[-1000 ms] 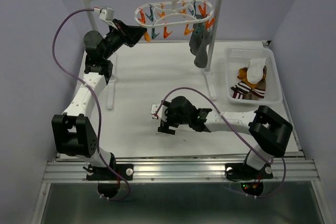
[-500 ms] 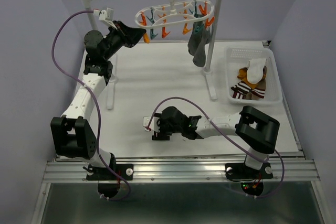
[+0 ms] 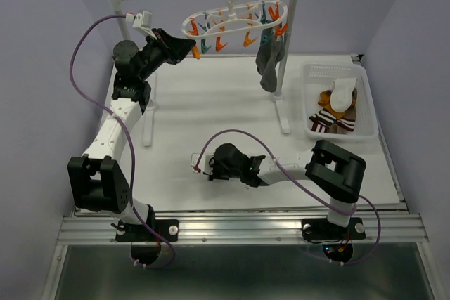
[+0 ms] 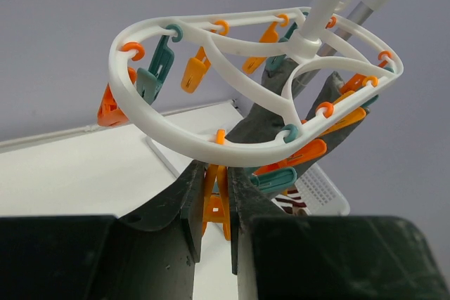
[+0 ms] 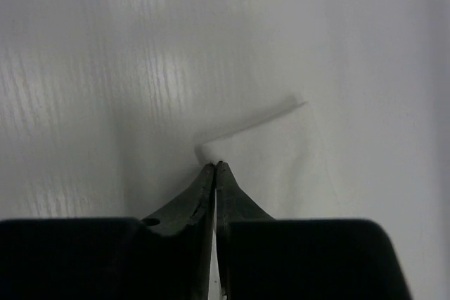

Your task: Clip the socks to the hanger

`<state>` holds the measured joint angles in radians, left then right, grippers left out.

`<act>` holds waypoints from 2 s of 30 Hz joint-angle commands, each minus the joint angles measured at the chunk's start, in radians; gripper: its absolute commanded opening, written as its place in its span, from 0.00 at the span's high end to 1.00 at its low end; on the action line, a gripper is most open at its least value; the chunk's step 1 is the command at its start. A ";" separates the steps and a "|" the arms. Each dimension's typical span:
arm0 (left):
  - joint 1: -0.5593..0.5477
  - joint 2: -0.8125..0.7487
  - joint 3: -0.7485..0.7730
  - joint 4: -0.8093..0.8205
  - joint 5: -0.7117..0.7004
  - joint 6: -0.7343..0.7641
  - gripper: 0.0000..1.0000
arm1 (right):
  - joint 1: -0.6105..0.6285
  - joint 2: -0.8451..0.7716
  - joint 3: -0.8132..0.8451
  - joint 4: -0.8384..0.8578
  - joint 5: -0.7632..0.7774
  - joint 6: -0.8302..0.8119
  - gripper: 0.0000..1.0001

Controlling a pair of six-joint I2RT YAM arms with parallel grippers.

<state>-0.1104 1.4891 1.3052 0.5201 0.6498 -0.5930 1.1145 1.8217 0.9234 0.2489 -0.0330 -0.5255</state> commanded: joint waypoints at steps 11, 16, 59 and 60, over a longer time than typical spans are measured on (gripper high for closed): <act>-0.002 -0.072 0.045 -0.008 0.036 0.015 1.00 | -0.240 -0.265 0.051 0.199 -0.441 0.355 0.99; -0.003 -0.073 0.052 -0.008 0.066 0.019 1.00 | -0.310 -0.260 0.132 0.210 -0.547 0.393 0.99; -0.003 0.013 0.071 0.282 0.369 -0.103 1.00 | -0.617 0.099 0.821 0.222 -0.989 0.743 0.99; -0.002 0.017 0.072 0.284 0.376 -0.105 1.00 | -0.617 0.099 0.824 0.236 -0.999 0.762 0.99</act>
<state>-0.1104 1.5085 1.3418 0.6823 0.9684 -0.6682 0.5091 1.9236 1.6936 0.4023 -1.0199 0.1684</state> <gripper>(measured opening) 0.252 0.015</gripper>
